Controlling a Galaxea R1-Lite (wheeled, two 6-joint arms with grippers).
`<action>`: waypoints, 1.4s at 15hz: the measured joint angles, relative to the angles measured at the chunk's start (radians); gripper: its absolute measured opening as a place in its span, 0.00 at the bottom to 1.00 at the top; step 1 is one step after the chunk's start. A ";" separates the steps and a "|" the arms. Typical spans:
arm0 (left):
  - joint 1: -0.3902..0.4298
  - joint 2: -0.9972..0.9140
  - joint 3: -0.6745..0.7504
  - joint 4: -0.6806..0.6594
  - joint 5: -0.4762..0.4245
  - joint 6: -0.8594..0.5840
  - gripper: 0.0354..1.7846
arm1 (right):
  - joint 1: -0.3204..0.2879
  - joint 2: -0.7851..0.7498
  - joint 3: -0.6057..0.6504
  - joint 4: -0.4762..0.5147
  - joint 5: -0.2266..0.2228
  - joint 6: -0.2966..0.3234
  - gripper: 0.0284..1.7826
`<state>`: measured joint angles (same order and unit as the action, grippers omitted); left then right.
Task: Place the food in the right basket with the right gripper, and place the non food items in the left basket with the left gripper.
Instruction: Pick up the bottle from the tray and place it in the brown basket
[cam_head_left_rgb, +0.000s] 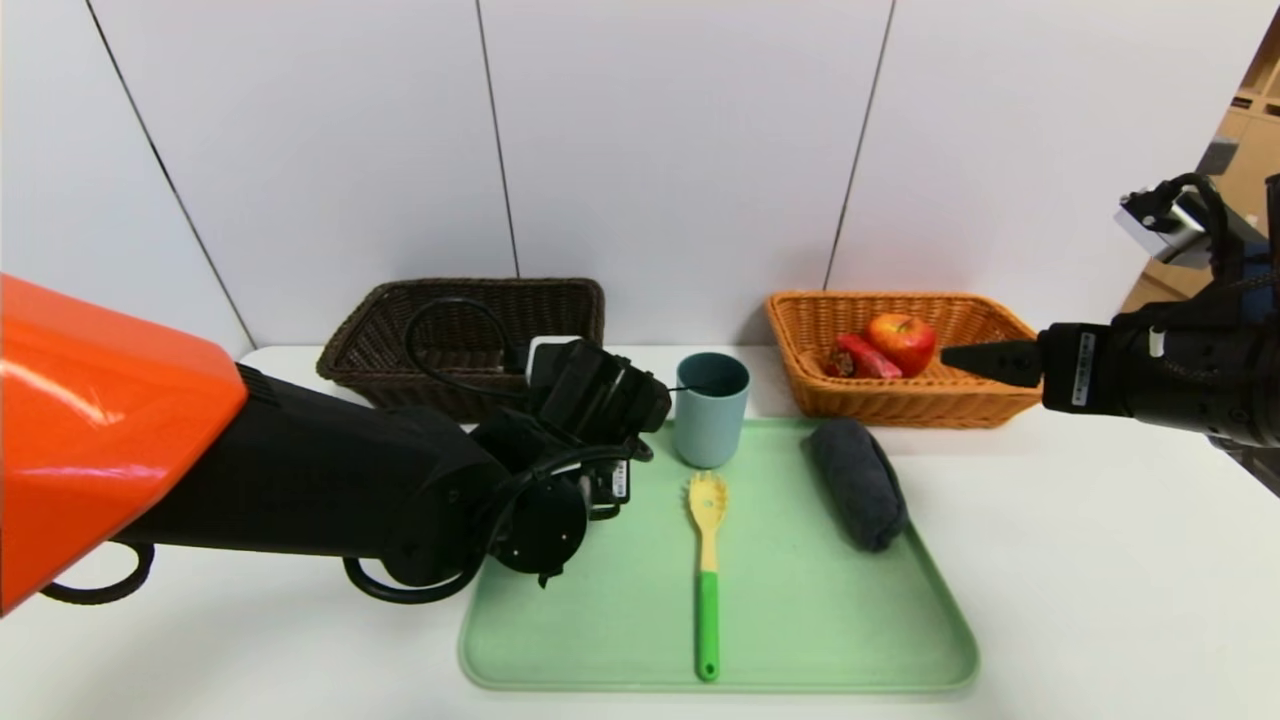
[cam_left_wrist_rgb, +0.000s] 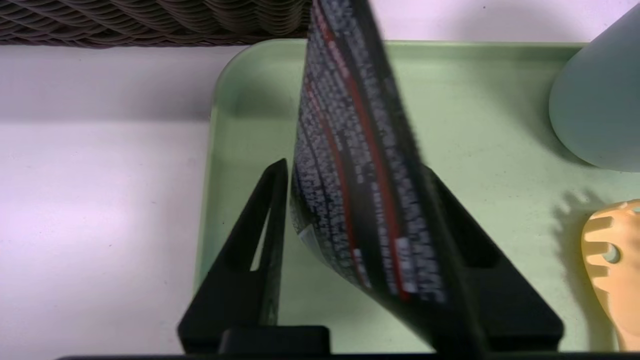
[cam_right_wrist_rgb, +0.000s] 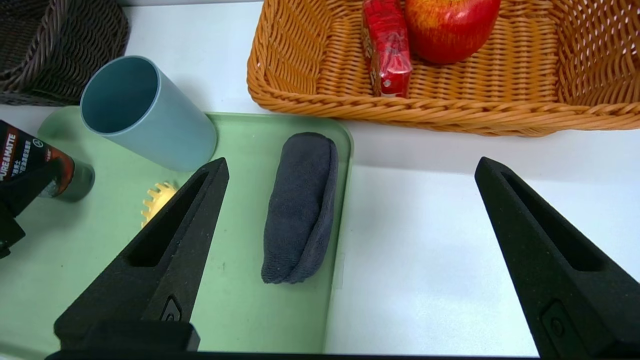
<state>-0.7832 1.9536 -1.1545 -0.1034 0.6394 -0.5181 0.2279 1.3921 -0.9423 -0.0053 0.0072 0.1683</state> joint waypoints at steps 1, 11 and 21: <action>0.001 -0.001 0.000 -0.002 0.000 0.000 0.26 | 0.000 -0.002 0.004 0.000 0.001 -0.004 0.95; -0.002 -0.189 -0.001 0.043 -0.323 -0.010 0.22 | 0.000 -0.017 0.038 0.000 0.003 -0.007 0.95; 0.330 -0.369 -0.285 0.148 -0.352 0.106 0.21 | 0.009 -0.009 0.035 0.000 0.004 -0.007 0.95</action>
<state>-0.4532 1.5843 -1.4398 0.0447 0.2877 -0.4121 0.2370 1.3834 -0.9072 -0.0053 0.0111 0.1615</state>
